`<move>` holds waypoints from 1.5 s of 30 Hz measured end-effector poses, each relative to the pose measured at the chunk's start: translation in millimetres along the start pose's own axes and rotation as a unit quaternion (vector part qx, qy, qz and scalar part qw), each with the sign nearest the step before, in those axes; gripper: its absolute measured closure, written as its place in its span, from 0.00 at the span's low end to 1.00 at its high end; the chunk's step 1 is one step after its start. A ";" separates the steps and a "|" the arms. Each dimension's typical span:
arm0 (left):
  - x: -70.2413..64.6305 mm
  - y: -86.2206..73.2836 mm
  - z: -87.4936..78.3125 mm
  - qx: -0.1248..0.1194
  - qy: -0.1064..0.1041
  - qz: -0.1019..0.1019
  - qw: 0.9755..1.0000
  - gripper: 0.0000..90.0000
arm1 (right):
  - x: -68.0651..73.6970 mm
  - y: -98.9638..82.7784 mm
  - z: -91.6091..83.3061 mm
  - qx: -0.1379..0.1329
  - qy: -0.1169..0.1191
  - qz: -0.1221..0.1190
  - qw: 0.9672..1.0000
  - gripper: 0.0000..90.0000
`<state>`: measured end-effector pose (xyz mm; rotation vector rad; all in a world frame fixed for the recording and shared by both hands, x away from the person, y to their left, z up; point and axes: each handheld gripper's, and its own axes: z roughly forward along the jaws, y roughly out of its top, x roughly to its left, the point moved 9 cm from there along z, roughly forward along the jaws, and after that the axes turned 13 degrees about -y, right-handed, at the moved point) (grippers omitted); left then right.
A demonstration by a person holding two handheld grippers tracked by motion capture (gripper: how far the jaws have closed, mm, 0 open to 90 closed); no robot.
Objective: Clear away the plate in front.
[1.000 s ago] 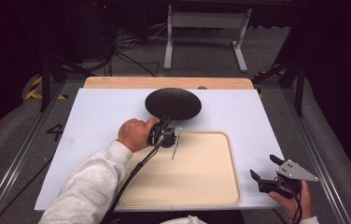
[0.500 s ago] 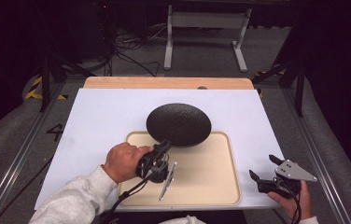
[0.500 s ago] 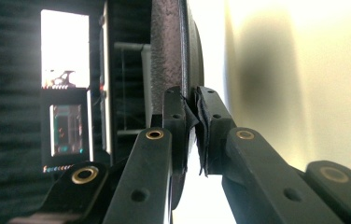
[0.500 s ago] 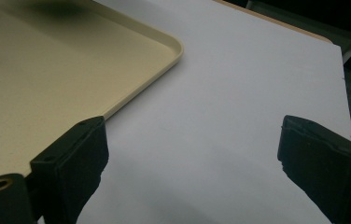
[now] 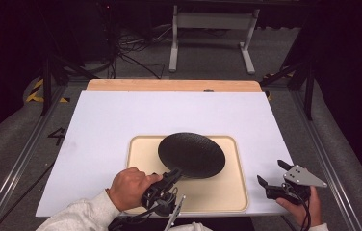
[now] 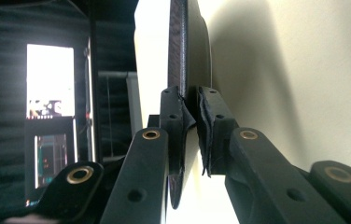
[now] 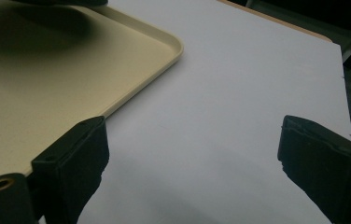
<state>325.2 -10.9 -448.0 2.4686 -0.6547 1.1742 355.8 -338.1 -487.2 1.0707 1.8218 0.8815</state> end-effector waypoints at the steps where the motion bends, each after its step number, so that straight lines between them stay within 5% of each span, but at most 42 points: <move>1: -3.4 -0.7 0.6 0.003 -0.008 -0.004 1.000 0.90 | -0.4 -0.2 0.1 0.000 0.000 0.000 1.000 0.11; 2: -8.7 -1.7 2.9 0.005 -0.020 -0.008 1.000 0.90 | -0.7 -0.2 0.0 0.000 -0.001 0.001 1.000 0.11; 5: -13.9 -3.2 5.6 -0.001 -0.008 -0.004 1.000 0.91 | -2.2 -0.2 0.0 0.000 -0.003 0.005 1.000 0.10; 9: -18.0 -6.5 6.2 -0.033 -0.026 -0.044 0.998 0.92 | -0.3 -0.6 0.6 0.002 -0.002 0.001 1.000 0.10; 15: -37.6 -10.3 14.4 -0.034 -0.070 -0.056 0.995 0.95 | -0.5 -1.7 1.3 0.004 0.000 0.004 1.000 0.10; 21: -40.9 -14.4 19.8 -0.042 -0.086 -0.074 0.993 0.93 | 0.2 -2.3 1.4 0.004 0.002 0.002 1.000 0.10; 27: -46.3 -22.8 29.8 -0.044 -0.111 -0.103 0.987 0.89 | 1.2 -4.0 2.5 0.007 0.006 0.002 1.000 0.10; 39: -53.7 -27.2 39.2 -0.053 -0.149 -0.129 0.979 0.83 | 1.4 -4.3 2.7 0.007 0.009 0.004 1.000 0.10; 45: -53.0 -28.3 39.3 -0.074 -0.158 -0.162 0.971 0.80 | 1.8 -3.9 2.7 0.006 0.009 0.004 1.000 0.10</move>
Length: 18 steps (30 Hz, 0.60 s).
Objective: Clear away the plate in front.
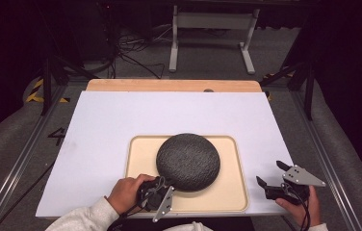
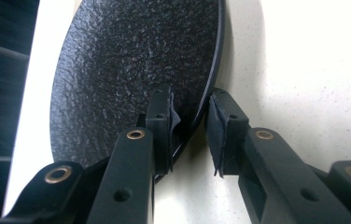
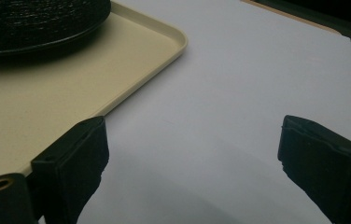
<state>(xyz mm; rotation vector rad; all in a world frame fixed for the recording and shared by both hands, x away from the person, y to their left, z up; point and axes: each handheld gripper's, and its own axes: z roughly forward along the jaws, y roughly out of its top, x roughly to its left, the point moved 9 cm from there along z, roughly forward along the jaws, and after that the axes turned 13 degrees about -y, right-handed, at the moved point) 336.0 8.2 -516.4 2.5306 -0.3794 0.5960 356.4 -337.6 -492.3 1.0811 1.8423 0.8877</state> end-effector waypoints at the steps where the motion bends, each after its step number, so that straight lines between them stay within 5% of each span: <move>1: -0.3 -0.5 0.0 -0.004 -0.007 -0.006 1.000 0.80 | -0.1 0.0 0.0 0.000 0.000 0.000 1.000 0.10; 18: -5.0 3.4 -6.7 -0.043 -0.052 -0.044 0.997 0.74 | -0.1 0.1 -0.4 -0.001 0.000 0.000 1.000 0.10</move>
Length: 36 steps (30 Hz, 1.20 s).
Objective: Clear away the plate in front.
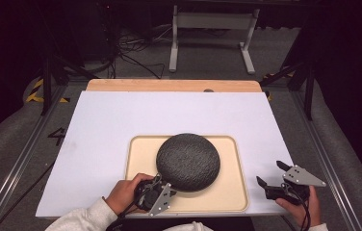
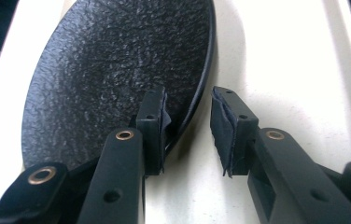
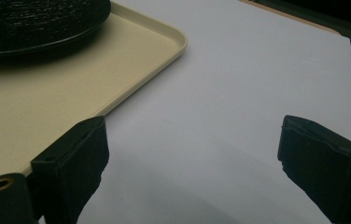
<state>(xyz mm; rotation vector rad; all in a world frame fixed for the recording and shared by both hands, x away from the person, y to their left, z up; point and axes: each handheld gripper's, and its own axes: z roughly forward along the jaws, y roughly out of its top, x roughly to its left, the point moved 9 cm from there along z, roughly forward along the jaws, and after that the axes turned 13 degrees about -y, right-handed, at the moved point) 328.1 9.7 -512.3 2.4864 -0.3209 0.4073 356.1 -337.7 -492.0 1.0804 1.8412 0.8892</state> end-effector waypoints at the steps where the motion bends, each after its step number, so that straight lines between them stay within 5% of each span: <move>1: 0.0 0.4 -0.9 -0.001 0.001 -0.001 1.000 0.73 | 0.0 0.0 -0.1 0.000 0.000 0.000 1.000 0.10; 9: 1.7 6.4 -7.2 -0.040 -0.001 -0.026 0.999 0.66 | 0.2 0.0 0.0 0.000 0.001 0.001 1.000 0.10; 19: 12.5 7.2 -16.6 -0.057 0.023 -0.051 0.997 0.43 | 0.7 -0.1 0.1 0.001 0.002 0.000 1.000 0.10; 23: 20.2 3.8 -19.6 -0.062 0.030 -0.073 0.995 0.30 | 0.4 0.0 0.1 0.000 0.001 0.000 1.000 0.10; 26: 22.5 2.5 -22.8 -0.084 0.002 -0.102 0.991 0.22 | 0.6 0.1 0.0 0.000 0.002 -0.001 1.000 0.10; 29: 27.5 -1.3 -25.0 -0.081 0.020 -0.114 0.990 0.12 | 0.7 -0.1 0.1 0.001 0.002 -0.001 1.000 0.10; 36: 34.9 -10.5 -33.6 -0.091 0.021 -0.132 0.987 0.11 | 1.2 -0.3 0.4 0.002 0.002 -0.002 1.000 0.10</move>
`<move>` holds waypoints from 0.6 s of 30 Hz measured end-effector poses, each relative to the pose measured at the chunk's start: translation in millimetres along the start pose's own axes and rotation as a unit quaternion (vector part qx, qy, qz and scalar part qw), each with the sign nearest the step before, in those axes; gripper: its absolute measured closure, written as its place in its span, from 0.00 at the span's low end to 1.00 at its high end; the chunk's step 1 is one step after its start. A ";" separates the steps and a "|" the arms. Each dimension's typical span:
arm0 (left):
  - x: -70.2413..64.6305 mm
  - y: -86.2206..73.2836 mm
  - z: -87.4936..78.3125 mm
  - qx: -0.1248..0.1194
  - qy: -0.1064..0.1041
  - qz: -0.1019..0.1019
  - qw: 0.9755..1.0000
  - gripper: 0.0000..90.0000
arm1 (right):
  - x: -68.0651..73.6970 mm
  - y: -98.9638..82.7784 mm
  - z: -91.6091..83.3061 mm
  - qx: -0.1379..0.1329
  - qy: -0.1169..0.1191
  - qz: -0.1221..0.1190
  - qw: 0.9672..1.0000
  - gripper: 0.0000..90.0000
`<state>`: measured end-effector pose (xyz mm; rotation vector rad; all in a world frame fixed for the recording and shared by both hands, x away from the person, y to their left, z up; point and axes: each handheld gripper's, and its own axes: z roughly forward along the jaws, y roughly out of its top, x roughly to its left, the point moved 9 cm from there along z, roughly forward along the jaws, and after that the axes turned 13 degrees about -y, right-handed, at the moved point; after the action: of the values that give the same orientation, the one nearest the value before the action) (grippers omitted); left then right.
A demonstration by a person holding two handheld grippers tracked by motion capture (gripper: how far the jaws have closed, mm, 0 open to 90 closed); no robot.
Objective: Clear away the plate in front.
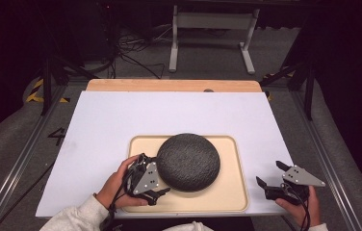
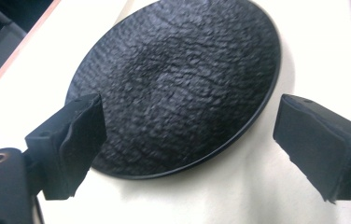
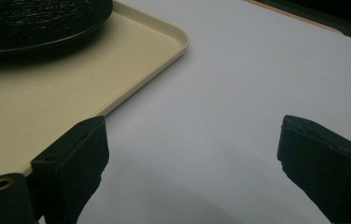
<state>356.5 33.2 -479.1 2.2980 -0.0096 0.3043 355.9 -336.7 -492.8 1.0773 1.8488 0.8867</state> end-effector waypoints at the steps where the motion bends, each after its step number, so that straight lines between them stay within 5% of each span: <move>1: 1.2 -1.7 -1.0 0.003 0.002 -0.005 1.000 0.10 | -0.1 0.1 0.0 0.000 0.000 0.000 1.000 0.10; 18: 35.8 -46.6 -26.4 0.022 0.034 -0.067 0.997 0.10 | 0.3 -0.6 0.6 0.001 0.001 -0.002 1.000 0.11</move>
<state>390.4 87.2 -487.8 2.3169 0.1862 0.3159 356.2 -336.6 -493.7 1.0746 1.8528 0.8839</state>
